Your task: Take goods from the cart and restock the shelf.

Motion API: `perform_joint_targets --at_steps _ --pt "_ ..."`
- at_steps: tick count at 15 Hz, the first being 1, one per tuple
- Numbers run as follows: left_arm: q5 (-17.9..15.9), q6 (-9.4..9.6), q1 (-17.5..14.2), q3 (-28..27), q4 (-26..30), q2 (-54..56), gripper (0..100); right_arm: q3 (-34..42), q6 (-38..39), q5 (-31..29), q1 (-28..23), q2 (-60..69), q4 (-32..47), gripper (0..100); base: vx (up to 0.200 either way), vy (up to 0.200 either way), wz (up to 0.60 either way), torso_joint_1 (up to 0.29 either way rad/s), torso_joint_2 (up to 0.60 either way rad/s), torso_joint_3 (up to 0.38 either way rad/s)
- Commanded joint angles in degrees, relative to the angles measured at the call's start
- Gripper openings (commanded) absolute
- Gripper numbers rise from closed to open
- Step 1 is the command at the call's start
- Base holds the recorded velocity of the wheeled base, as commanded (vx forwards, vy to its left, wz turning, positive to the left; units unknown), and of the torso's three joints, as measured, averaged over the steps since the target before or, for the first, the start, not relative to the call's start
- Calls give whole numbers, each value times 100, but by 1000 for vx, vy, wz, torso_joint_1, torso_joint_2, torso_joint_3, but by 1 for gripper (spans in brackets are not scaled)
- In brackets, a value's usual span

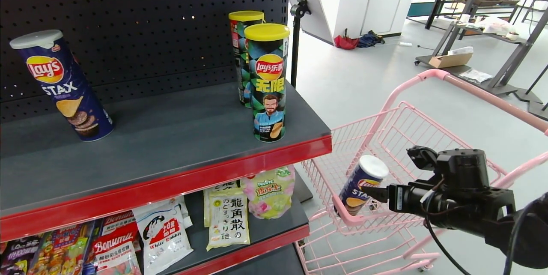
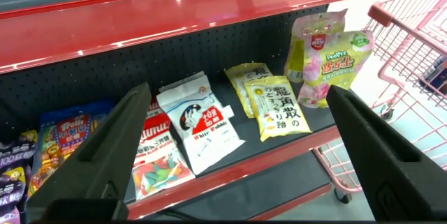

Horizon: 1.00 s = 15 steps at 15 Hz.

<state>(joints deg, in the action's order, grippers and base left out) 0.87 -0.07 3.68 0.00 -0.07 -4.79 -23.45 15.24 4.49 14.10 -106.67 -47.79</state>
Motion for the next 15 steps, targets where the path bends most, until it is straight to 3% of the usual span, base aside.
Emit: perform_joint_targets --at_steps 1,9,14,15 --pt "1 -1 1 0 -1 -4 100 -203 5 -97 75 -522 -64 100 0 0 0 0 0 0" --pt "1 -1 1 0 -1 -4 100 -1302 32 -598 207 -1462 -73 100 0 0 0 0 0 0" --pt "1 -1 1 0 -1 -4 100 -1583 32 -765 216 -1708 -73 100 0 0 0 0 0 0" --pt "1 -1 1 0 -1 -4 100 -1583 58 -765 242 -1761 -82 0 0 0 0 0 0 0"
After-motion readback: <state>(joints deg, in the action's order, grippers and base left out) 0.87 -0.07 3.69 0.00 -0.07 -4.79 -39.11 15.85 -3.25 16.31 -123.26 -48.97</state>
